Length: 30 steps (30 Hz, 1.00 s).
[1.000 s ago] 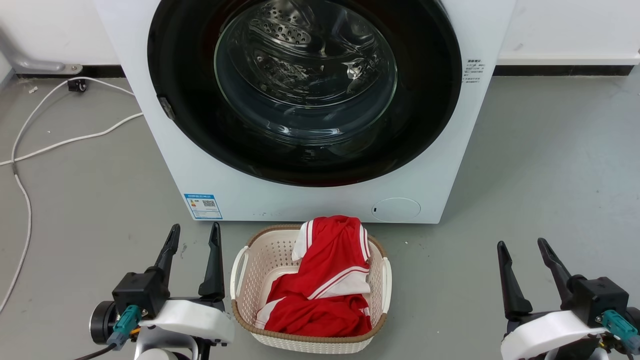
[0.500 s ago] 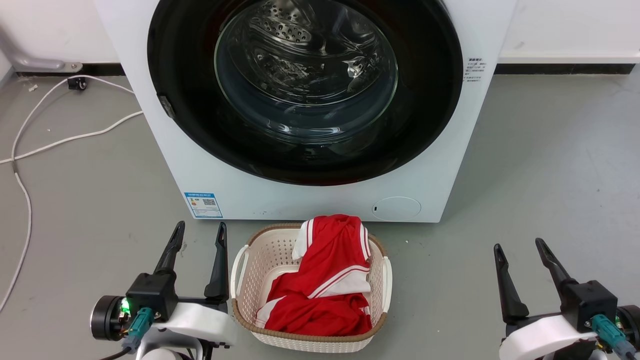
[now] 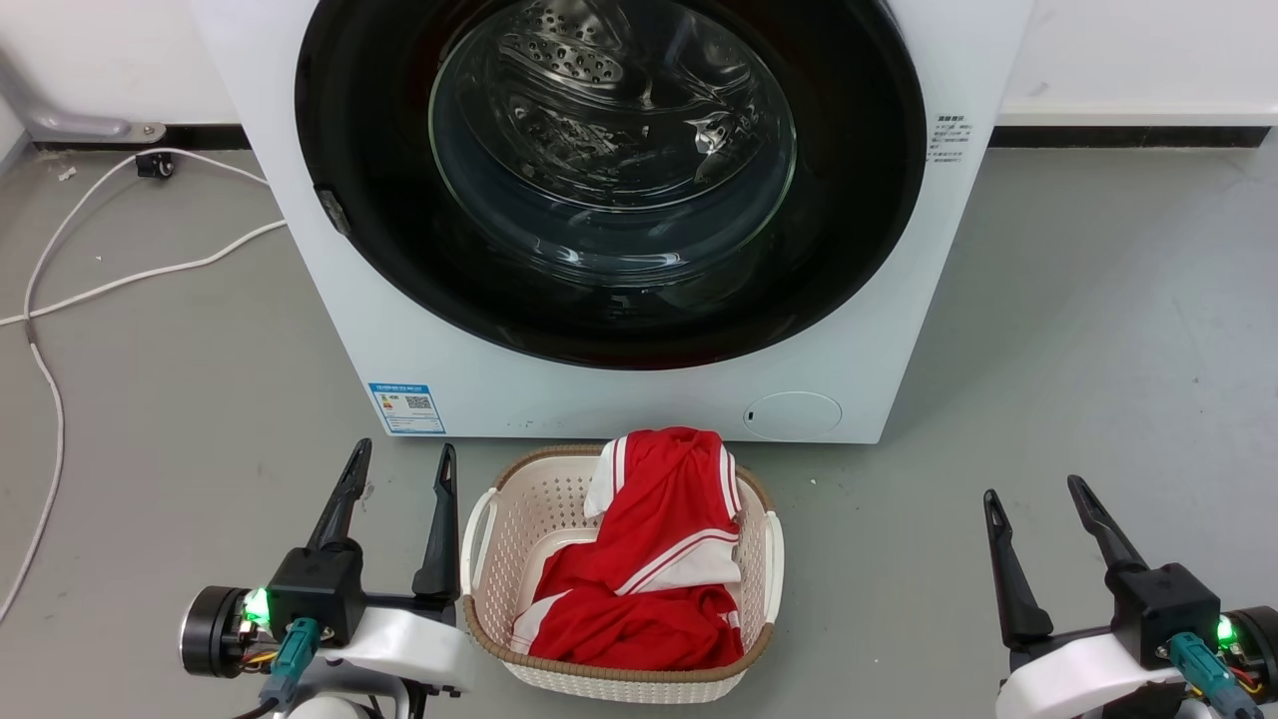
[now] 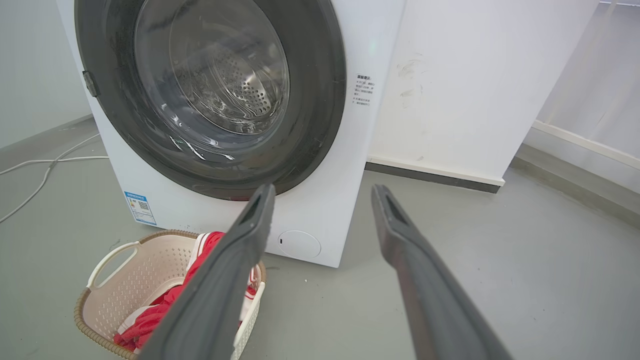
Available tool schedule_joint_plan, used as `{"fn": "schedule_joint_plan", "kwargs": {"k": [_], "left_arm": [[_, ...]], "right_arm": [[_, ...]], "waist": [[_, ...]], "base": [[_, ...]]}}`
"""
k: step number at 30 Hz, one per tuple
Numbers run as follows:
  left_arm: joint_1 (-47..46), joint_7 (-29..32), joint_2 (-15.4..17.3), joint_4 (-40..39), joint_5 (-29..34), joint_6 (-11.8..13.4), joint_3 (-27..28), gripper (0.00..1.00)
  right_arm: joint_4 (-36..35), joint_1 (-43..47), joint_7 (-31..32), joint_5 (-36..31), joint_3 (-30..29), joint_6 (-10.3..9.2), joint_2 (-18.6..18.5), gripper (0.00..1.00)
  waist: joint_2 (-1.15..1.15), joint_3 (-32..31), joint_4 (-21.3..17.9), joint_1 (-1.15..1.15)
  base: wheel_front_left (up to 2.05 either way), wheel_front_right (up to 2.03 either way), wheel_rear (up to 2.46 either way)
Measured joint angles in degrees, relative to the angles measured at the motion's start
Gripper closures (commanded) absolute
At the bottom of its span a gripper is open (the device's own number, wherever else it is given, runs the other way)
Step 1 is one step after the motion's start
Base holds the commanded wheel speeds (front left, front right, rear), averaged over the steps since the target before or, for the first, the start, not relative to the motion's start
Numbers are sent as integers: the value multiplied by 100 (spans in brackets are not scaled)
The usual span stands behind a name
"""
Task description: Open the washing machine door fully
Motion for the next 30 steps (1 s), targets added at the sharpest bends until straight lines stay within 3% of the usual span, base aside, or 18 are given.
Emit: {"fn": "schedule_joint_plan", "kwargs": {"k": [5,6,7,8,17,24,27,30], "left_arm": [[0,0,-8,12,-11,0,8,0],[0,0,-8,14,-11,0,10,0],[0,0,-9,14,-11,0,10,0],[0,0,-11,14,-11,0,10,0],[0,0,-21,21,-12,0,27,0],[-2,0,-29,20,-12,-3,29,0],[-14,0,-33,18,-12,-8,30,0],[-18,0,-36,15,-11,-24,26,0]], "right_arm": [[7,0,1,55,-2,0,0,0],[12,0,2,103,-8,0,1,55],[16,0,2,109,-11,0,1,92],[20,0,2,130,-5,0,1,100],[58,-16,-8,304,-9,0,2,100],[80,-146,-70,975,-152,0,4,100],[203,-220,-132,1788,-293,0,8,100],[472,-364,-258,3362,-437,-1,8,100]], "waist": [[0,12,0,0],[0,15,1,0],[0,17,2,0],[0,18,2,0],[0,41,-13,0],[0,64,-14,0],[0,72,-8,0],[0,89,0,0]], "base": [[0,0,0],[0,0,0],[0,0,0],[0,0,0],[0,0,0],[0,0,0],[0,0,0],[0,0,0]]}}
